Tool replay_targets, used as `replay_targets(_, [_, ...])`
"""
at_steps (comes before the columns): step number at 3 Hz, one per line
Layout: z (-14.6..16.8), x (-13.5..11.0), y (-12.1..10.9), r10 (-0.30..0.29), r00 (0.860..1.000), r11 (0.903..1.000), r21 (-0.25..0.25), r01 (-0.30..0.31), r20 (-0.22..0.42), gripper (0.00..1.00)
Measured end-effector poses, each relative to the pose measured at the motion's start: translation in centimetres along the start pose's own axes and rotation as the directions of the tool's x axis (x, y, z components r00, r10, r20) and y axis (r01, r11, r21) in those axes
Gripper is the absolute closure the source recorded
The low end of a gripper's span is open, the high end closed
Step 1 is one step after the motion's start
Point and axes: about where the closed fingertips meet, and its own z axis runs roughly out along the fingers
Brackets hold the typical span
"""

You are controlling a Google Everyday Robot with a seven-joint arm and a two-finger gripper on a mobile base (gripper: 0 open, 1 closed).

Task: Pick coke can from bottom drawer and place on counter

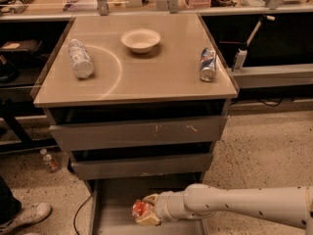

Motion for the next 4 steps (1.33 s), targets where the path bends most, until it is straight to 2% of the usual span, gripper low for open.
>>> replay_targets(1, [-3.4, -4.4, 1.8, -0.048, 0.999, 0.9980, 0.042, 0.048, -0.011, 1.00])
replay_targets(2, [-5.5, -8.9, 2.5, -0.130, 0.991, 0.9891, 0.067, 0.131, -0.020, 1.00])
replay_targets(3, [-6.0, -9.6, 2.2, -0.146, 0.989, 0.9858, 0.080, 0.148, -0.025, 1.00])
replay_targets(4, [-7.3, -11.3, 2.5, -0.177, 0.984, 0.9805, 0.082, 0.179, -0.030, 1.00])
